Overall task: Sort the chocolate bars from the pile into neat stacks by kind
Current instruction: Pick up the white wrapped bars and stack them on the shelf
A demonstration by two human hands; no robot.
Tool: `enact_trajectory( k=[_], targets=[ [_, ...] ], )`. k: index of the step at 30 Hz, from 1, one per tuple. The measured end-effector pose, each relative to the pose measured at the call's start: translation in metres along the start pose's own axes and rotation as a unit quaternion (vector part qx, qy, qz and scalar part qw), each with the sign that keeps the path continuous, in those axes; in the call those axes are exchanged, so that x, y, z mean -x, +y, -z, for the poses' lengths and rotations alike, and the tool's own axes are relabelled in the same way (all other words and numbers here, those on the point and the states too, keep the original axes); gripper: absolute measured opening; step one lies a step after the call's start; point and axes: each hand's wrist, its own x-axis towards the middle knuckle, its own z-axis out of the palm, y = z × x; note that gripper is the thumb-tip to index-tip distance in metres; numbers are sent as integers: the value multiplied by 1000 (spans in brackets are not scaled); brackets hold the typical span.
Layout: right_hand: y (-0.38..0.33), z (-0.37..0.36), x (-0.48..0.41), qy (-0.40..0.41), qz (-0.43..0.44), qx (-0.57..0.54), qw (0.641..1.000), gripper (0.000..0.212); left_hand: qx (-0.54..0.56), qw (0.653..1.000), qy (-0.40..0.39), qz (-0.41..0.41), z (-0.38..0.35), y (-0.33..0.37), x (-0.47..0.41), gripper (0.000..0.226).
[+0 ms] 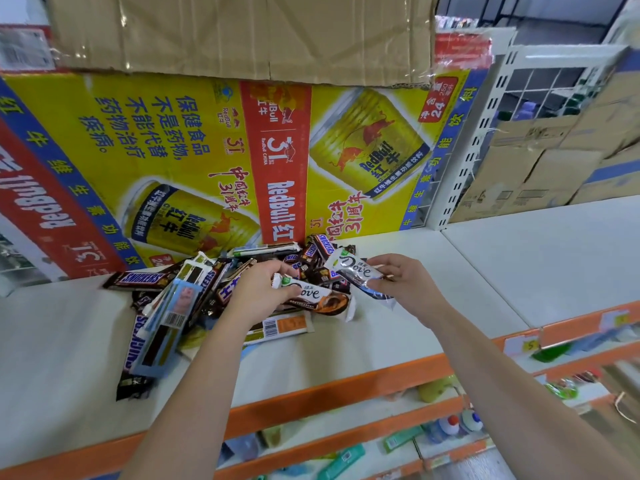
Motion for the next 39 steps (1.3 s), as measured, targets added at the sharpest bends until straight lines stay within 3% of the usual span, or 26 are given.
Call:
enact_trajectory(
  k=[10,18,26,39],
  targets=[
    [40,110,8,80,4,15,997,25,2,998,-44,-50,-93,64,-36,10],
    [89,282,29,126,-17,-14,992,22,26,997,-48,-62,-240,166,-61,16],
    [141,445,41,178,-21,27,983,19,18,994,-81,-68,-379,257,-86,9],
    [220,663,-22,252,-30,116,960,16,24,990,-105,-90,-568,385,-189,9]
  ],
)
